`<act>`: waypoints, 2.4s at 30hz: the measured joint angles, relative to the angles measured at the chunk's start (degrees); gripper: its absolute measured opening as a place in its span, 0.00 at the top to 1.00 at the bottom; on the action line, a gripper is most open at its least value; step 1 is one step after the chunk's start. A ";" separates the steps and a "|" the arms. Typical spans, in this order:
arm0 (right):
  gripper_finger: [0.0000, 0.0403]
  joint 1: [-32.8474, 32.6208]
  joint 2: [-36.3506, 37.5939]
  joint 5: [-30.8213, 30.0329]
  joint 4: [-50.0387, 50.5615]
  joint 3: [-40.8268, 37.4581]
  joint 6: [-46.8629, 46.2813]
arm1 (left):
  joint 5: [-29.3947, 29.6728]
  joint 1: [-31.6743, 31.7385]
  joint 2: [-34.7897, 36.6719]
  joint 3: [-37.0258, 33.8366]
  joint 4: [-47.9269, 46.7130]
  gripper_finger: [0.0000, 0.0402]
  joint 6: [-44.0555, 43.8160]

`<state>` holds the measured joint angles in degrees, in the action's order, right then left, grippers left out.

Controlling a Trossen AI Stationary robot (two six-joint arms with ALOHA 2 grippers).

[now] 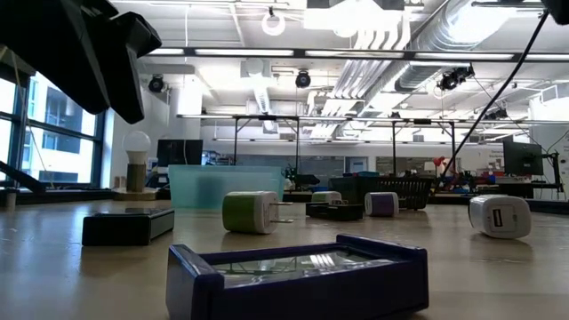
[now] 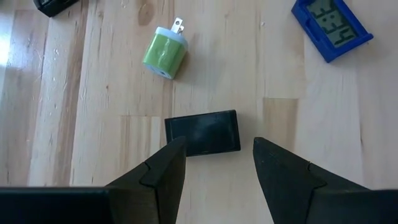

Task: Pick & Place Office items
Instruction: Put the white pink charger adapter into the green bin

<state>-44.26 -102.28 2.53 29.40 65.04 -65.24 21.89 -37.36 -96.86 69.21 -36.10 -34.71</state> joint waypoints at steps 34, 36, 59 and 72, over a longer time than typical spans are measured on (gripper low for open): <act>0.41 0.17 -5.10 -0.33 -1.54 -0.01 3.93 | -0.02 -0.71 0.00 0.00 1.15 0.55 1.85; 0.42 0.40 -5.10 -0.72 -1.35 -0.01 5.33 | -0.02 -0.71 0.00 0.00 1.40 0.55 1.83; 0.71 1.50 -5.10 2.18 -1.37 -0.01 9.82 | -0.02 -0.71 0.00 0.00 2.11 0.55 4.69; 0.71 4.51 -0.53 5.49 -1.50 0.28 12.69 | -0.64 -1.75 -0.02 -0.02 18.48 0.55 39.91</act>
<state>-39.76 -102.80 8.02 27.90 65.32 -52.55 21.25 -39.11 -96.88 69.19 -17.63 5.19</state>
